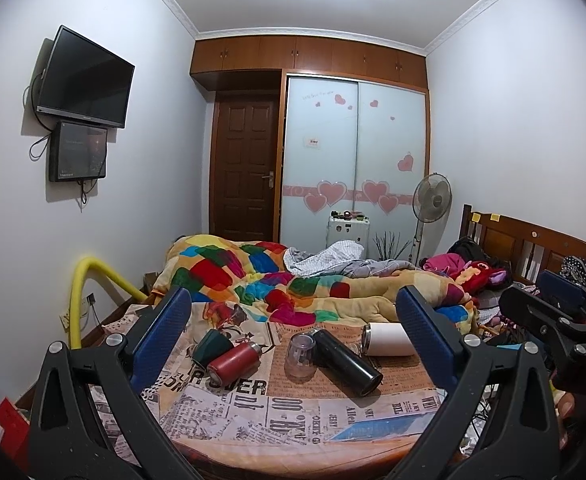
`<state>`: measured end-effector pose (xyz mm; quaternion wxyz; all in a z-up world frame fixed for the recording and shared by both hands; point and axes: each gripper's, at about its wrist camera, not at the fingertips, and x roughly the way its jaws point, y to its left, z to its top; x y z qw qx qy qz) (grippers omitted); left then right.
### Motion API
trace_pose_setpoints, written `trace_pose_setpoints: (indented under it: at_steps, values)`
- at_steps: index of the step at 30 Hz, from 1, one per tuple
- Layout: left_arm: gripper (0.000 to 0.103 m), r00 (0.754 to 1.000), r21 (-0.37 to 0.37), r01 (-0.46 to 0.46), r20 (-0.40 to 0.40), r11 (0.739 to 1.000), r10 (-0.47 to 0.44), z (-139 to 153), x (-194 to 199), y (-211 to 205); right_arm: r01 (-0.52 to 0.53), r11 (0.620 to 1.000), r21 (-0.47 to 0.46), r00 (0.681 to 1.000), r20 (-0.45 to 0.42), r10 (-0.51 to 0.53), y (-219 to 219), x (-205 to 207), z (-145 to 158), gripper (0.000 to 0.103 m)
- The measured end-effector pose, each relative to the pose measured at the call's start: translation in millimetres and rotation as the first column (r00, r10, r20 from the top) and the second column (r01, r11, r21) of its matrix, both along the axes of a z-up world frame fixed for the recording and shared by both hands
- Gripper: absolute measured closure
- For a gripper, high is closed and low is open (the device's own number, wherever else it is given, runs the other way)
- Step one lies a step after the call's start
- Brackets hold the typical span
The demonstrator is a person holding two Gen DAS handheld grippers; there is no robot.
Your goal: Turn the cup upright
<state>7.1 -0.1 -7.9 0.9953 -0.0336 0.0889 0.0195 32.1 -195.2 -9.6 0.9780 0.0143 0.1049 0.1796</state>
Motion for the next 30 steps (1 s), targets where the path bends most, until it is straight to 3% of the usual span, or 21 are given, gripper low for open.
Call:
trace_pose_setpoints:
  at_steps: [30]
  values:
    - [0.000, 1.000, 0.009, -0.009, -0.006, 1.000, 0.009, -2.2, 1.1, 5.5, -0.003, 1.000, -0.004, 1.000, -0.007, 0.003, 3.7, 3.2, -1.4, 0.000]
